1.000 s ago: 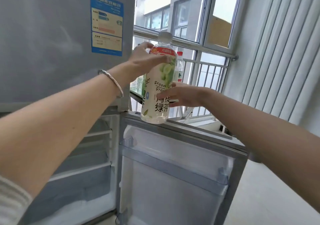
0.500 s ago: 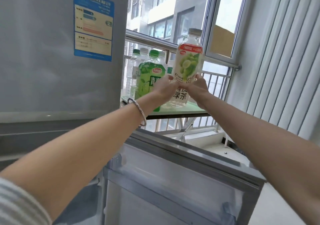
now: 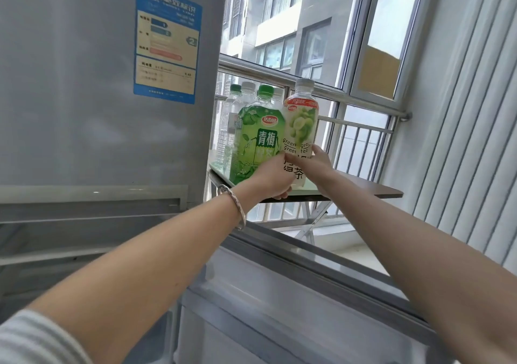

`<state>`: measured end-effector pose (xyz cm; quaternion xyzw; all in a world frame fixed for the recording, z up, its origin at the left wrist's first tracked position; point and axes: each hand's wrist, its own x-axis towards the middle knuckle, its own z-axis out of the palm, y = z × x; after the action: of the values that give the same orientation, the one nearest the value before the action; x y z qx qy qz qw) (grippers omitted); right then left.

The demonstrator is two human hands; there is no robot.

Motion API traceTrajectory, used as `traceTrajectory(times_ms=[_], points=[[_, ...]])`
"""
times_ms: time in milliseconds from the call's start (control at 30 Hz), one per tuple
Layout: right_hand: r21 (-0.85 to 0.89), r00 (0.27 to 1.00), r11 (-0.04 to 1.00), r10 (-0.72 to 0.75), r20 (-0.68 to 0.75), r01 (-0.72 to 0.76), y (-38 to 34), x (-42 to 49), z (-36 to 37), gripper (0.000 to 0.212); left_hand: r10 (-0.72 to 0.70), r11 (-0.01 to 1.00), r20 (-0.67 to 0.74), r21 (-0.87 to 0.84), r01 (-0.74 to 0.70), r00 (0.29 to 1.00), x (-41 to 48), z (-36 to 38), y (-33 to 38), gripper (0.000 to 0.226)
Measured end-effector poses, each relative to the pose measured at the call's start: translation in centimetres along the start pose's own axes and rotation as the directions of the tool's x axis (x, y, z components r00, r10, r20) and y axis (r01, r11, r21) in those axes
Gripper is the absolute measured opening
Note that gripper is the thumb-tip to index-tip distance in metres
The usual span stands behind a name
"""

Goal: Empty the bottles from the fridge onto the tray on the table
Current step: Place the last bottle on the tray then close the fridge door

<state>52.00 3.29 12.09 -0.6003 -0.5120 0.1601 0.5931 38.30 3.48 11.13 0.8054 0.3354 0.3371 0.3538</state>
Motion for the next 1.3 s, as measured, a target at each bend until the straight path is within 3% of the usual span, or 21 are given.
traceTrajectory(times_ms=[67, 133, 200, 267, 333, 400, 467, 500, 667, 800, 1000, 1100, 1200, 1300], points=[[-0.013, 0.999, 1.000, 0.025, 0.039, -0.024, -0.1, -0.7, -0.3, 0.068, 0.030, 0.999, -0.021, -0.027, -0.030, 0.999, -0.5, 0.3, -0.3, 0.062], [-0.120, 1.000, 0.993, -0.007, -0.027, 0.004, -0.5, -2.4, -0.6, 0.074, 0.067, 0.997, -0.049, -0.022, -0.069, 0.997, -1.4, 0.5, -0.9, 0.052], [-0.311, 0.972, 0.948, -0.129, -0.195, 0.063, -0.1, -4.4, -0.8, 0.058, 0.078, 0.996, -0.039, 0.051, -0.076, 0.996, -2.3, 0.1, -1.6, 0.026], [-0.430, 0.960, 0.897, -0.207, -0.190, 0.108, 0.7, -6.9, -1.6, 0.029, 0.058, 0.982, 0.025, 0.179, -0.062, 0.998, -3.3, 0.0, -2.7, 0.021], [-0.542, 0.993, 0.834, -0.116, 0.009, 0.103, 1.6, -9.4, -2.8, 0.017, 0.027, 0.951, 0.110, 0.304, -0.060, 0.994, -4.2, 0.4, -3.8, 0.028], [-0.674, 0.974, 0.736, 0.097, 0.205, 0.069, 2.6, -12.1, -3.5, 0.026, -0.022, 0.925, 0.228, 0.373, -0.066, 0.974, -5.0, 1.1, -5.1, 0.030], [-0.757, 0.927, 0.653, 0.272, 0.258, 0.020, 3.4, -14.3, -3.7, 0.036, -0.056, 0.908, 0.319, 0.411, -0.085, 0.946, -5.3, 1.9, -6.4, 0.033], [-0.781, 0.923, 0.624, 0.291, 0.251, 0.016, 4.0, -15.0, -3.5, 0.039, -0.058, 0.905, 0.323, 0.416, -0.086, 0.945, -5.4, 2.2, -7.0, 0.035], [-0.792, 0.948, 0.610, 0.262, 0.183, -0.016, 3.1, -16.0, -2.5, 0.034, -0.033, 0.923, 0.274, 0.376, -0.076, 0.961, -6.2, 1.9, -8.2, 0.037], [-0.827, 0.920, 0.561, 0.310, 0.242, 0.028, 1.1, -15.0, -2.1, 0.022, -0.020, 0.943, 0.204, 0.330, -0.050, 0.979, -7.7, 1.3, -8.1, 0.038], [-0.765, 0.750, 0.643, 0.508, 0.424, -0.003, -0.7, -14.4, -0.9, 0.007, -0.001, 0.981, 0.167, 0.192, -0.032, 0.986, -9.7, -0.2, -8.6, 0.047], [-0.670, 0.747, 0.741, 0.420, 0.515, 0.046, -0.7, -15.5, 0.4, 0.023, 0.000, 0.990, 0.176, 0.141, -0.025, 0.984, -10.5, -1.4, -8.8, 0.037], [-0.579, 0.808, 0.796, 0.220, 0.546, 0.175, -0.1, -17.4, 2.4, 0.041, 0.008, 0.992, 0.207, 0.120, -0.033, 0.978, -11.4, -3.0, -9.1, 0.026], [-0.510, 0.835, 0.817, 0.068, 0.546, 0.267, 0.2, -19.2, 4.6, 0.040, 0.009, 0.997, 0.247, 0.069, -0.027, 0.969, -12.7, -4.8, -9.6, 0.026]])
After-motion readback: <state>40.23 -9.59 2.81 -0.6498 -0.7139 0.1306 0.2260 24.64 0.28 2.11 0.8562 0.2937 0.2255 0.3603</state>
